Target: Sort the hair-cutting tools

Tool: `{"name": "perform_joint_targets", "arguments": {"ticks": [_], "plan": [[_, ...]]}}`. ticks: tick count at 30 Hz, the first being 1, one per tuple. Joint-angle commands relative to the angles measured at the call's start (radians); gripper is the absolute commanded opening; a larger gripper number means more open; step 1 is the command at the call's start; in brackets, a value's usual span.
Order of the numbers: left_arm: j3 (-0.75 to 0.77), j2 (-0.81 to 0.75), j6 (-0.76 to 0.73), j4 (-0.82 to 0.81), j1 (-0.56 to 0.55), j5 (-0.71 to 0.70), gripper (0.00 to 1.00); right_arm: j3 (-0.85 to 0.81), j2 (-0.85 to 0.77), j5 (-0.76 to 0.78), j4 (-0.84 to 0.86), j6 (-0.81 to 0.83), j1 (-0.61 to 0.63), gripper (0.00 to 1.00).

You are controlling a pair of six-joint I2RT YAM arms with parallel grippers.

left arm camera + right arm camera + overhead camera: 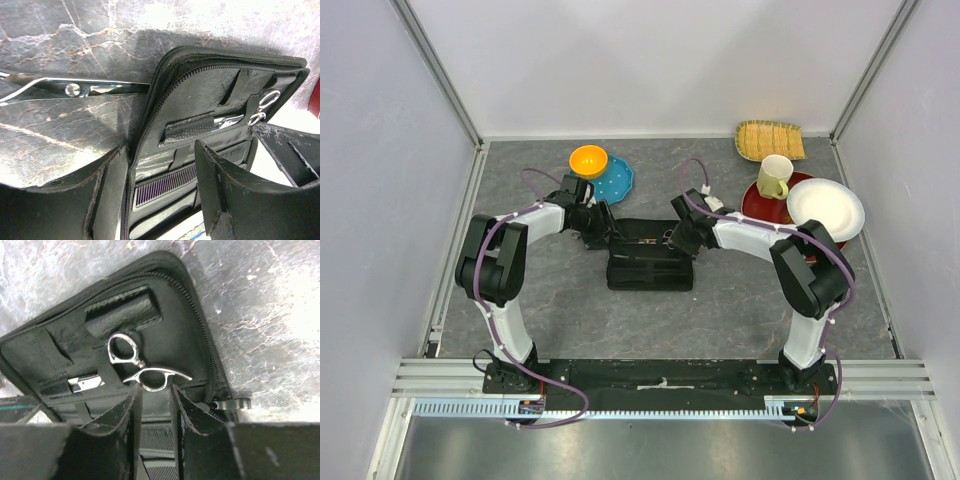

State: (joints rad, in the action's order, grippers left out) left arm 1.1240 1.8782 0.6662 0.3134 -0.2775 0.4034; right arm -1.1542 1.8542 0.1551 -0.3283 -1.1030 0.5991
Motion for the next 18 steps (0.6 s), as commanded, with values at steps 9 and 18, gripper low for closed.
{"name": "perform_joint_targets", "arguments": {"ticks": [9, 18], "plan": [[0.063, -0.085, -0.051, 0.122, -0.016, -0.15, 0.67, -0.088, -0.194, 0.075, -0.071, 0.253, 0.027, 0.55], [0.125, -0.12, -0.143, 0.145, 0.141, -0.206, 0.68, -0.286, -0.023, -0.088, -0.068, 0.413, 0.041, 0.54]]}}
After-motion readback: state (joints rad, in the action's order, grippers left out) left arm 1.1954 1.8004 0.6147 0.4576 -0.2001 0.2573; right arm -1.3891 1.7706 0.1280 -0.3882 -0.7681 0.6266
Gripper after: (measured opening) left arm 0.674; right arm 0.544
